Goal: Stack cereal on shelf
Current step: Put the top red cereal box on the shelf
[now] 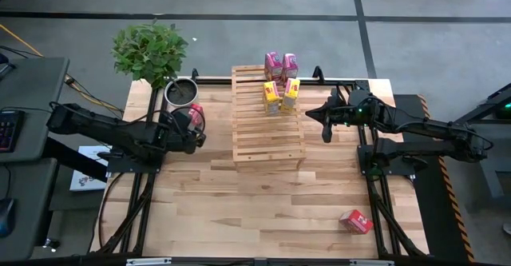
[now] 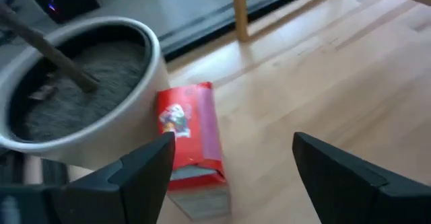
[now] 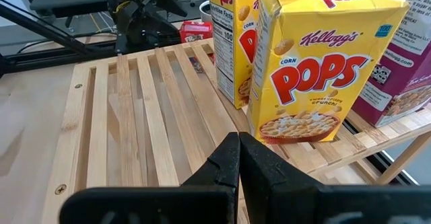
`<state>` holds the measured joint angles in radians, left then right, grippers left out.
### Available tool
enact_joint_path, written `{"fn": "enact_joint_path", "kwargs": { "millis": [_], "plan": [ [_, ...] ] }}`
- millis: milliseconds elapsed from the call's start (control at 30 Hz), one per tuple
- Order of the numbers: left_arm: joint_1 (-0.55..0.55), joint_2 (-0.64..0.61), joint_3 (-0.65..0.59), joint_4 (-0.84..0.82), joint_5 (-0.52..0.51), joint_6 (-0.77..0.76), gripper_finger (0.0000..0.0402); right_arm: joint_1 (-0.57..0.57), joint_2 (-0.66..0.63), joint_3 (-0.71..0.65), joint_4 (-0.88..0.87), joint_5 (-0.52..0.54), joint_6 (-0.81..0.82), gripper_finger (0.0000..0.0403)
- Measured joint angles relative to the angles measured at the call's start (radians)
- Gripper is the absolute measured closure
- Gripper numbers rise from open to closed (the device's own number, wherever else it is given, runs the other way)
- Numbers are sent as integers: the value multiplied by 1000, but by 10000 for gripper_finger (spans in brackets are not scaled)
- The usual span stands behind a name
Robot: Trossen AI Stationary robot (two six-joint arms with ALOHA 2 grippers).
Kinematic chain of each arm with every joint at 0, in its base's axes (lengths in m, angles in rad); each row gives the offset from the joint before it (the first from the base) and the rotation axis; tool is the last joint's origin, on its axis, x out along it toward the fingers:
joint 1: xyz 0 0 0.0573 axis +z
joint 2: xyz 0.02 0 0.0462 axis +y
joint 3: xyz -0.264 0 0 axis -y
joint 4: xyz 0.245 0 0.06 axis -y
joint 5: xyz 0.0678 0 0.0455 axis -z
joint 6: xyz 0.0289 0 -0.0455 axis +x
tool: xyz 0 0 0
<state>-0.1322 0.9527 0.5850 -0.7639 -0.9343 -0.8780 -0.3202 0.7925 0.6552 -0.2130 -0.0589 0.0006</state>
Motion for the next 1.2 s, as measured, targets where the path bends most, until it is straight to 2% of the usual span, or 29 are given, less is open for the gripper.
{"fn": "enact_joint_path", "kwargs": {
  "millis": [167, 433, 733, 933, 1067, 1200],
  "plan": [
    [0, 0, 0, 2, 89, 25, 110, 0, 0, 0, -7, 18, 1, 403],
    [26, 0, 0, -68, 42, -98, 110, 0, 0, 0, -9, 29, 0, 403],
    [72, 2, 0, -66, 22, -105, 111, 0, 0, 0, -22, 29, 0, 403],
    [129, 2, 0, -76, 96, -84, 111, 0, 0, 0, -24, 29, 0, 403],
    [155, 2, 0, -73, 106, -78, 111, 0, 0, 0, -24, 29, 0, 403],
    [173, 2, -9, -16, 147, -52, 111, 0, 0, 0, -23, 29, 0, 403]
  ]
}}
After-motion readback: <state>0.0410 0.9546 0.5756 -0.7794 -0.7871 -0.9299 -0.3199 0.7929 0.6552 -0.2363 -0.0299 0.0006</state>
